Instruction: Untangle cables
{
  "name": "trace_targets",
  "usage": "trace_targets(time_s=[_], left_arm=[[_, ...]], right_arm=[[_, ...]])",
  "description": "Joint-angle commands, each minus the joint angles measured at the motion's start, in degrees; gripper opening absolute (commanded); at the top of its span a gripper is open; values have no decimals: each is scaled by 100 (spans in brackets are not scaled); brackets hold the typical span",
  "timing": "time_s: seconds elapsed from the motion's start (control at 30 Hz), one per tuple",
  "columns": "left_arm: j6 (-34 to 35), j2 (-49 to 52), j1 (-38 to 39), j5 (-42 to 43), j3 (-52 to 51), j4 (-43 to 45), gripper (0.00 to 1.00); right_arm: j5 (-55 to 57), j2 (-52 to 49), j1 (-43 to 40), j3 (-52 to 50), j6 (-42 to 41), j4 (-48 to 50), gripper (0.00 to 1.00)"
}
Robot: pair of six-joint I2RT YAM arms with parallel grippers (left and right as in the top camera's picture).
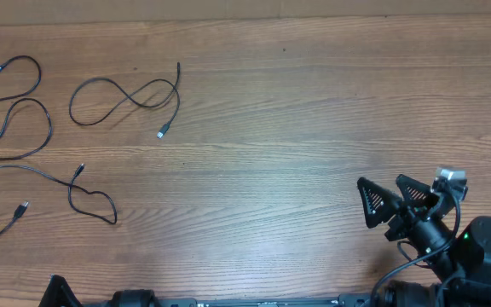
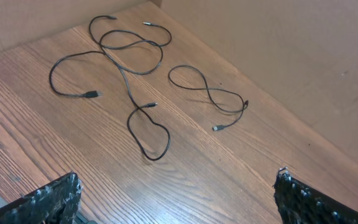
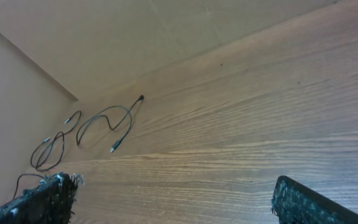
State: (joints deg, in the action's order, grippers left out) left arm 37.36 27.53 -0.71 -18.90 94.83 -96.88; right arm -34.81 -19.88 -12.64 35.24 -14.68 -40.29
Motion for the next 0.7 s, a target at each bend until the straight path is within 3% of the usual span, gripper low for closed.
trace_targets(time_s=[0.0,0.2,0.47,0.67], left_arm=[[52,-44,37,-57,-26,11,99],[52,-44,35,-57,-26,11,99],[52,-44,37,-57,-26,11,100],[52,-44,37,-57,-26,11,100]], right_arm=[[-44,264,2,-302,-149,114,100],[1056,769,11,-577,-1239,275,100],[1443,1722,245,-1290,-1252,1379,100],[1790,1869,662,-1770,-1252,1853,100]])
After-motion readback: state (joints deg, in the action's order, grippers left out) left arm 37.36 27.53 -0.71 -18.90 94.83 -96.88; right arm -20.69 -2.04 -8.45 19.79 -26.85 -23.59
